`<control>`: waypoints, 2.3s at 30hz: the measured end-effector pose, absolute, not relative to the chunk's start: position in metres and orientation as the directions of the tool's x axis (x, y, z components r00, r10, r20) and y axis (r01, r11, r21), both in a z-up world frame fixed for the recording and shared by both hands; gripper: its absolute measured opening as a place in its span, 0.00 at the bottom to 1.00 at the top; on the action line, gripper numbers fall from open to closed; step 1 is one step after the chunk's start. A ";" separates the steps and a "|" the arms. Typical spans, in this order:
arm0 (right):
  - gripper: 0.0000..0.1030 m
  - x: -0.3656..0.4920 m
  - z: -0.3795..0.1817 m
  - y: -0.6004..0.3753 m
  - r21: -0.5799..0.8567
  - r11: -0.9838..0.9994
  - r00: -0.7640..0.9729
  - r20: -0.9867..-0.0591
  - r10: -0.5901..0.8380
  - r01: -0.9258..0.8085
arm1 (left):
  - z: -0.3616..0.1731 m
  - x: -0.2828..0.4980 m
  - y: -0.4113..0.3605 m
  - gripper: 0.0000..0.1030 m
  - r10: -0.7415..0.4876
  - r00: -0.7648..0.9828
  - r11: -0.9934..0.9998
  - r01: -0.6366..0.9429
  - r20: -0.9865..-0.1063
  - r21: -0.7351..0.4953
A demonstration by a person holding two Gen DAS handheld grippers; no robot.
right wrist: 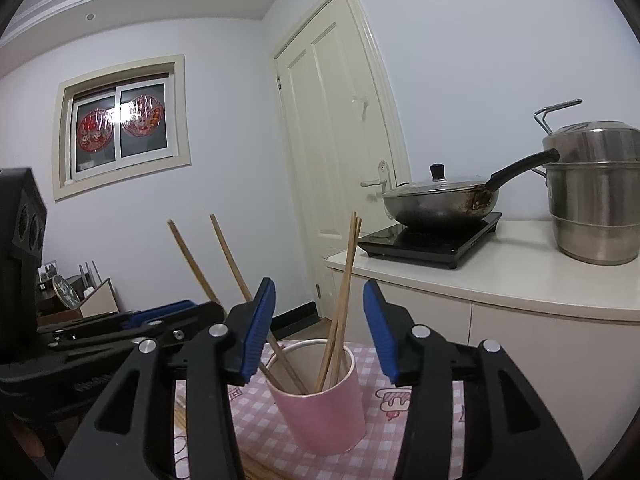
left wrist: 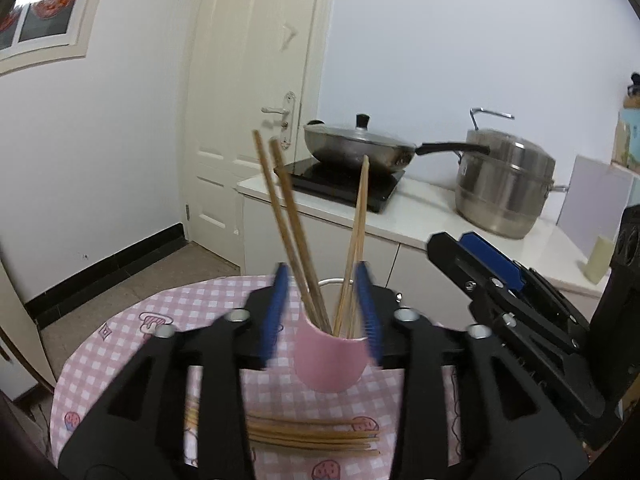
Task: Organize utensils
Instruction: 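Open both grippers to release the chopsticks into the pink cup, then move both open grippers back down to the chopstick bundle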
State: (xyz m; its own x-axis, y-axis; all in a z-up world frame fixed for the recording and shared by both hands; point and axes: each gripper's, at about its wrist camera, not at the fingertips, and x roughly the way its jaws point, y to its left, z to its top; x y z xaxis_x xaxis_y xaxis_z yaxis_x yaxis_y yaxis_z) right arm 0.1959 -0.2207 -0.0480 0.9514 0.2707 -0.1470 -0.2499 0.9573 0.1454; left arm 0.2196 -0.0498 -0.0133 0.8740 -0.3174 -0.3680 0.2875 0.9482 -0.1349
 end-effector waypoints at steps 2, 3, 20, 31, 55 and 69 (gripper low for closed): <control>0.44 0.191 -0.047 -0.222 0.151 0.955 0.949 -0.151 0.276 -0.254 | -0.010 0.211 -0.044 0.57 -0.312 0.885 0.950 0.281 -0.344 -0.138; 0.45 0.189 -0.046 -0.222 0.149 0.956 0.949 -0.152 0.275 -0.253 | -0.009 0.207 -0.042 0.57 -0.299 0.891 0.954 0.273 -0.341 -0.125; 0.50 0.153 -0.056 -0.205 0.093 0.946 0.924 -0.205 0.323 -0.310 | -0.024 0.170 0.013 0.67 -0.133 0.906 0.991 0.108 -0.402 -0.083; 0.51 0.156 -0.088 -0.199 0.082 0.941 0.895 -0.291 0.339 -0.329 | -0.073 0.193 0.055 0.67 -0.104 0.801 0.983 -0.006 -0.590 -0.181; 0.62 0.174 -0.120 -0.219 0.179 0.919 0.819 -0.417 0.395 -0.352 | -0.150 0.256 0.001 0.67 -0.068 0.473 0.990 -0.074 -0.878 -0.117; 0.66 0.179 -0.121 -0.224 0.212 0.907 0.802 -0.424 0.420 -0.363 | -0.152 0.270 0.001 0.70 -0.037 0.436 0.990 -0.105 -0.899 -0.092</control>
State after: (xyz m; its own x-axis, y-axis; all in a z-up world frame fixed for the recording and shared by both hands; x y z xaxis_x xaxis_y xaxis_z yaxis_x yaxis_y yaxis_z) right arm 0.1789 -0.2237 -0.1207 0.8024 0.4200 -0.4240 -0.3632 0.9074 0.2116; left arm 0.2699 0.0009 -0.1518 0.4359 -0.0373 -0.8992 -0.1048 0.9903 -0.0918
